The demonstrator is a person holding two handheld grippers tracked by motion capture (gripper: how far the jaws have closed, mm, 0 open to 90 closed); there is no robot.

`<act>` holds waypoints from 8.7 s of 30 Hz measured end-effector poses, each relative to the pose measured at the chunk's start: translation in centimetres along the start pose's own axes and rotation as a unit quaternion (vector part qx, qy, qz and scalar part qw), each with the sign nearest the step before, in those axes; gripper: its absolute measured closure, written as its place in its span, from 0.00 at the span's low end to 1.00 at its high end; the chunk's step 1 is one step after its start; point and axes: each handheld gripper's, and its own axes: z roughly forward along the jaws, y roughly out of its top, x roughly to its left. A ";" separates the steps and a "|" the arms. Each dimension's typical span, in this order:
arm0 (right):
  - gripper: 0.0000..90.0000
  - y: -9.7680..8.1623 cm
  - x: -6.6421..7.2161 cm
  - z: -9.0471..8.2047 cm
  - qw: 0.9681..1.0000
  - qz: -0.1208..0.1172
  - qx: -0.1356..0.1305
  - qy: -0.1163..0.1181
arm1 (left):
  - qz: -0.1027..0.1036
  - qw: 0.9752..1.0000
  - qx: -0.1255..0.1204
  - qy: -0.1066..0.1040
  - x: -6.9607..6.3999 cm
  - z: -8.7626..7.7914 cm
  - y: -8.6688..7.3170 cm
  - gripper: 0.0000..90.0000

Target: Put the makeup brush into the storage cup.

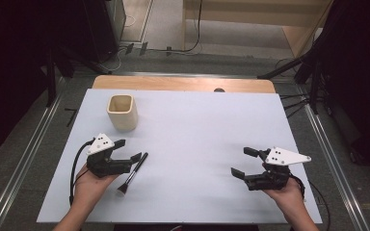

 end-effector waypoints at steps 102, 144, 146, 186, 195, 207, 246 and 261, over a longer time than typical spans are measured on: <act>0.17 -0.3 -0.3 0.2 1.000 0.007 0.025 -0.017 | 0.019 0.903 0.423 0.078 -2.9 5.6 1.0 0.44; 0.17 -0.3 -0.2 0.4 0.999 0.005 0.033 -0.012 | -0.026 0.915 0.399 0.049 -2.5 4.2 2.5 0.88; 0.17 -0.3 -0.2 0.4 0.999 0.005 0.033 -0.012 | -0.029 0.922 0.383 0.046 -2.5 3.9 2.8 0.88; 0.16 0.1 0.2 1.0 0.999 0.026 0.017 0.023 | 0.035 0.974 0.211 -0.070 -3.5 0.9 5.2 0.88; 0.16 0.3 0.7 1.6 0.999 0.010 0.021 0.045 | 0.042 0.973 0.206 -0.093 -3.6 0.9 5.3 0.88; 0.16 1.1 1.2 2.5 0.996 -0.018 0.030 0.079 | 0.082 0.965 0.215 -0.126 -5.1 1.7 5.7 0.88; 0.16 4.6 1.3 6.6 0.968 -0.093 0.129 0.193 | 0.185 0.901 0.322 -0.223 -7.9 5.7 8.4 0.88; 0.17 5.3 0.7 7.7 0.953 -0.113 0.170 0.225 | 0.232 0.869 0.363 -0.243 -9.1 6.8 8.9 0.88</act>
